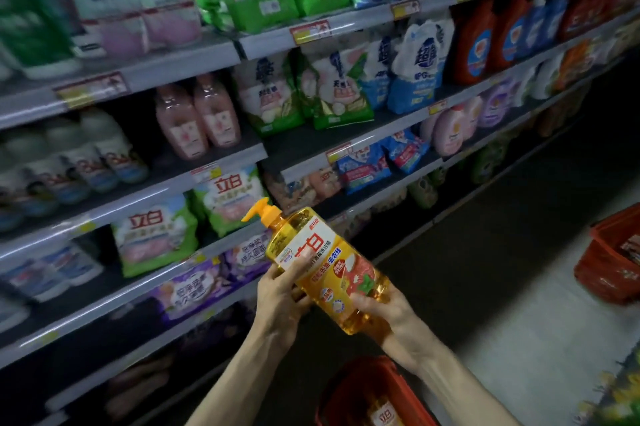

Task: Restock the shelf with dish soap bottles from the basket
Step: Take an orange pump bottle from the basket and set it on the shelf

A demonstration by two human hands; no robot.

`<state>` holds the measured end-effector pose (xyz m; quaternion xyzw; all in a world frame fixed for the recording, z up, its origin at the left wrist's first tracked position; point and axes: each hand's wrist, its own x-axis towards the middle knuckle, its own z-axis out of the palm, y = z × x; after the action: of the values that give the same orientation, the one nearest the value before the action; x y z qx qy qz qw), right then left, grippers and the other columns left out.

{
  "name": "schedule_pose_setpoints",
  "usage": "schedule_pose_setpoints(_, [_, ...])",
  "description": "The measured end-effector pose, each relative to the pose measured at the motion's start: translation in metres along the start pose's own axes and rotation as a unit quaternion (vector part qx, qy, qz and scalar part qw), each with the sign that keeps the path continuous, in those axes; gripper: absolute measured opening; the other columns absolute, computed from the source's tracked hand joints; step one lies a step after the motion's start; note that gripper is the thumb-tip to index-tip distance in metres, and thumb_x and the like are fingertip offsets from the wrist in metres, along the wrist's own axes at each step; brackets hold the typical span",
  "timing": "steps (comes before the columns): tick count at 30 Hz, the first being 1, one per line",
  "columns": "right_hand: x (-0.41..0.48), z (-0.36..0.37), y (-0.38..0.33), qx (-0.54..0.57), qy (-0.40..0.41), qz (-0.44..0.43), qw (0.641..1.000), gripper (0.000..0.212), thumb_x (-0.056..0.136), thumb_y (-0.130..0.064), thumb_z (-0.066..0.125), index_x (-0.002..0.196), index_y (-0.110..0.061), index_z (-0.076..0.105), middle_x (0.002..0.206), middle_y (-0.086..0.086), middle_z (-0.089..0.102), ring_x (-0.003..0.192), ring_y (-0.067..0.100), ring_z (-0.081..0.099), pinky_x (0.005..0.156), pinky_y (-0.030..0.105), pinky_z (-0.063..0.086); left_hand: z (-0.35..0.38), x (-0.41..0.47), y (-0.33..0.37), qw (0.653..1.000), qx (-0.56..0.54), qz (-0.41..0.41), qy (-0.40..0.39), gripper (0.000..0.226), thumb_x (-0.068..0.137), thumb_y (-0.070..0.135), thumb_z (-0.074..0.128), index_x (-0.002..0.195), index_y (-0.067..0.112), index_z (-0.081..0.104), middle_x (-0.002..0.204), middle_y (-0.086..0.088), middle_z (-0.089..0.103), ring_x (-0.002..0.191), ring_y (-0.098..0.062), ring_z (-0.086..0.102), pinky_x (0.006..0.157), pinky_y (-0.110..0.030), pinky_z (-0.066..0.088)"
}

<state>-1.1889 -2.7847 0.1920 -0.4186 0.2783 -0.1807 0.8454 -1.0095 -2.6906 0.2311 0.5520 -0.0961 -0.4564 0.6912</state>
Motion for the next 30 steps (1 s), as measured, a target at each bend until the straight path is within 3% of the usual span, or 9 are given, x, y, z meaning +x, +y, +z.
schedule_pose_setpoints(5, [0.012,0.035,0.001,-0.101,-0.040,0.049,0.993,0.097,0.062,-0.036,0.101,0.146,-0.022,0.054,0.135,0.012,0.071,0.125,0.031,0.069,0.108,0.053,0.055,-0.047,-0.025,0.011,0.998,0.019,0.038,0.052,0.073,0.058,0.052,0.093,0.120,0.018,0.075,0.114,-0.005,0.081,0.100,-0.023,0.080,0.072,-0.032,0.063])
schedule_pose_setpoints(12, [0.032,0.122,0.012,-0.286,-0.087,-0.011,0.954,0.089,0.061,-0.061,0.090,0.139,-0.034,0.058,0.132,-0.005,0.072,0.122,0.012,0.068,0.104,0.036,0.056,-0.132,-0.063,0.037,0.988,0.063,0.109,0.094,0.077,0.057,0.058,0.091,0.120,0.016,0.075,0.114,-0.003,0.081,0.105,-0.020,0.078,0.093,-0.044,0.056])
schedule_pose_setpoints(15, [0.044,0.175,0.029,-0.336,-0.127,-0.011,0.933,0.087,0.064,-0.067,0.089,0.139,-0.034,0.059,0.127,-0.012,0.074,0.119,0.008,0.070,0.099,0.032,0.058,-0.175,-0.083,0.054,0.983,0.085,0.134,0.095,0.072,0.062,0.056,0.090,0.120,0.015,0.076,0.114,-0.004,0.081,0.106,-0.022,0.078,0.094,-0.044,0.057])
schedule_pose_setpoints(25, [0.074,0.348,0.112,-0.426,-0.245,0.018,0.871,0.076,0.071,-0.053,0.093,0.135,-0.030,0.060,0.124,-0.010,0.076,0.115,0.011,0.074,0.102,0.043,0.060,-0.342,-0.154,0.096,0.970,0.101,0.164,0.145,0.067,0.066,0.058,0.089,0.120,0.020,0.076,0.113,-0.004,0.082,0.103,-0.022,0.080,0.074,-0.024,0.063])
schedule_pose_setpoints(30, [0.082,0.423,0.162,-0.418,-0.254,-0.013,0.872,0.078,0.066,-0.054,0.095,0.131,-0.025,0.064,0.119,-0.003,0.079,0.110,0.017,0.076,0.099,0.049,0.060,-0.414,-0.185,0.117,0.963,0.085,0.182,0.180,0.054,0.076,0.056,0.089,0.119,0.027,0.076,0.118,-0.006,0.080,0.107,-0.027,0.079,0.088,-0.047,0.064])
